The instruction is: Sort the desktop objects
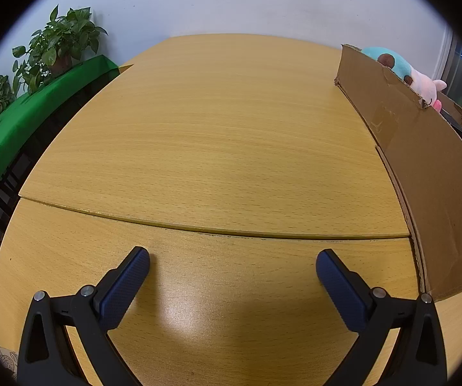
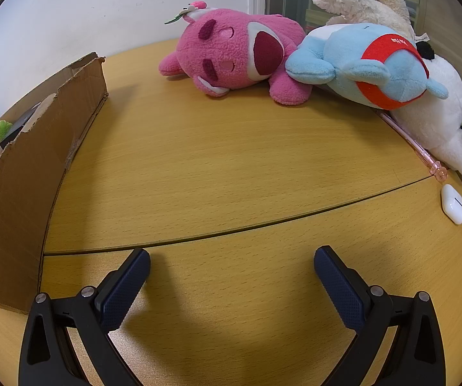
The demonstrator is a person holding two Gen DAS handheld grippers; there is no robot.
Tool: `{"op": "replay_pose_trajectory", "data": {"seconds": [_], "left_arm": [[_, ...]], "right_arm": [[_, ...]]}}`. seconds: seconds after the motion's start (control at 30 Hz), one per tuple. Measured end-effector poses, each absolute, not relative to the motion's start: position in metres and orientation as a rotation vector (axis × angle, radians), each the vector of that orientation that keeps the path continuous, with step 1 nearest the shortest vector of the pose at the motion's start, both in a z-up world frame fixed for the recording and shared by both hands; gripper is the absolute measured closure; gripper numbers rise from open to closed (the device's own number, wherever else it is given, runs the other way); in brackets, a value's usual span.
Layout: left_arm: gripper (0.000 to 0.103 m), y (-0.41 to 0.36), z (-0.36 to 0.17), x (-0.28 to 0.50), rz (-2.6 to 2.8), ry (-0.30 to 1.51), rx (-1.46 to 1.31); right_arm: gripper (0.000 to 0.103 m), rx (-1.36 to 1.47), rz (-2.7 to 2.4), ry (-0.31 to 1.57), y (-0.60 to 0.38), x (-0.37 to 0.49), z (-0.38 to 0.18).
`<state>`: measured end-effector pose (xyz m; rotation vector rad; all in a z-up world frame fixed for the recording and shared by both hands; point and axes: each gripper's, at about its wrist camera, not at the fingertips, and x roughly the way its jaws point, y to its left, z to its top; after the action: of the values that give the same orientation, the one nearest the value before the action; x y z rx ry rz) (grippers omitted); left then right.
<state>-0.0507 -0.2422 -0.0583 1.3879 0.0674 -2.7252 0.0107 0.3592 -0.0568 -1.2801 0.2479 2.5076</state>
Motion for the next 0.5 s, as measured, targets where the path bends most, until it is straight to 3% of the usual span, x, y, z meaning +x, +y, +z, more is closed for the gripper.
{"op": "replay_pose_trajectory", "data": {"seconds": [0.5], "left_arm": [[0.000,-0.2430,-0.0580,-0.0501,-2.737,0.056,1.394]], "right_arm": [[0.000,-1.284,2.511,0.243,0.3611,0.0113,-0.0579]]}}
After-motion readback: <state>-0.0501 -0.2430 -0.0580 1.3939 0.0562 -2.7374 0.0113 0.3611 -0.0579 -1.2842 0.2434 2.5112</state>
